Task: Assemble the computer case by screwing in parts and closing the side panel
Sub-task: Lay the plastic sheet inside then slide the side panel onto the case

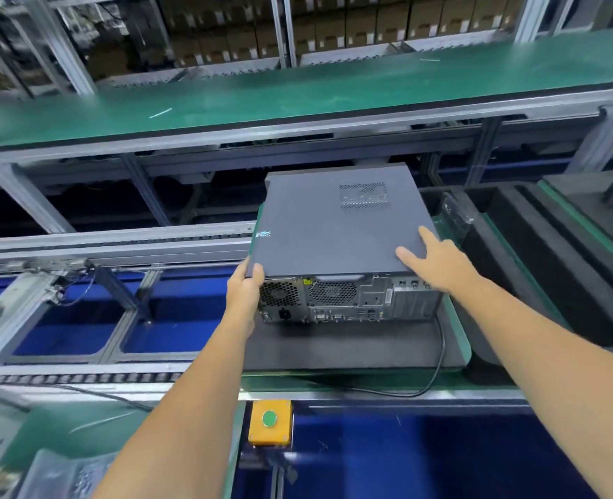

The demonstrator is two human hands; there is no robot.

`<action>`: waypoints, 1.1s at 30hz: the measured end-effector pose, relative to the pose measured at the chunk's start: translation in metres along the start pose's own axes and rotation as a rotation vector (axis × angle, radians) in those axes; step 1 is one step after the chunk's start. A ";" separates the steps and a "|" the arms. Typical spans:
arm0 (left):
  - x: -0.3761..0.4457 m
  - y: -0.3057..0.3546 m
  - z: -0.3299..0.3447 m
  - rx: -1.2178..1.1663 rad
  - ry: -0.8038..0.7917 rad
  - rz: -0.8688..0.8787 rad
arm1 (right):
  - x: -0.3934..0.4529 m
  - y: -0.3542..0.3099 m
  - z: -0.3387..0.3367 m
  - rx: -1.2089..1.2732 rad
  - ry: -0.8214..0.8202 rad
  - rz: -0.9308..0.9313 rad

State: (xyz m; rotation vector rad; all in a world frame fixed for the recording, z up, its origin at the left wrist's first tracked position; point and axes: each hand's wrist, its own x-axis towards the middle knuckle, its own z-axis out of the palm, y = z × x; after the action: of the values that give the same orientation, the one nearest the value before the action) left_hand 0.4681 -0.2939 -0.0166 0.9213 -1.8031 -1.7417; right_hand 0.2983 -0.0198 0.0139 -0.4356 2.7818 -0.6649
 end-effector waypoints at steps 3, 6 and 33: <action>-0.003 0.000 -0.004 0.072 -0.038 0.016 | -0.008 0.012 -0.011 0.135 -0.165 -0.086; -0.003 0.000 -0.007 0.131 -0.075 0.105 | -0.012 0.019 -0.014 0.130 -0.146 -0.161; -0.007 -0.007 0.032 -0.155 0.278 -0.087 | -0.017 0.034 -0.024 0.057 -0.133 -0.139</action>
State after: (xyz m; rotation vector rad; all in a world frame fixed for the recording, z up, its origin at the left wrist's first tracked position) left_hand 0.4497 -0.2670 -0.0251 1.1282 -1.4505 -1.6824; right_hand 0.2988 0.0246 0.0209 -0.6418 2.6190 -0.7167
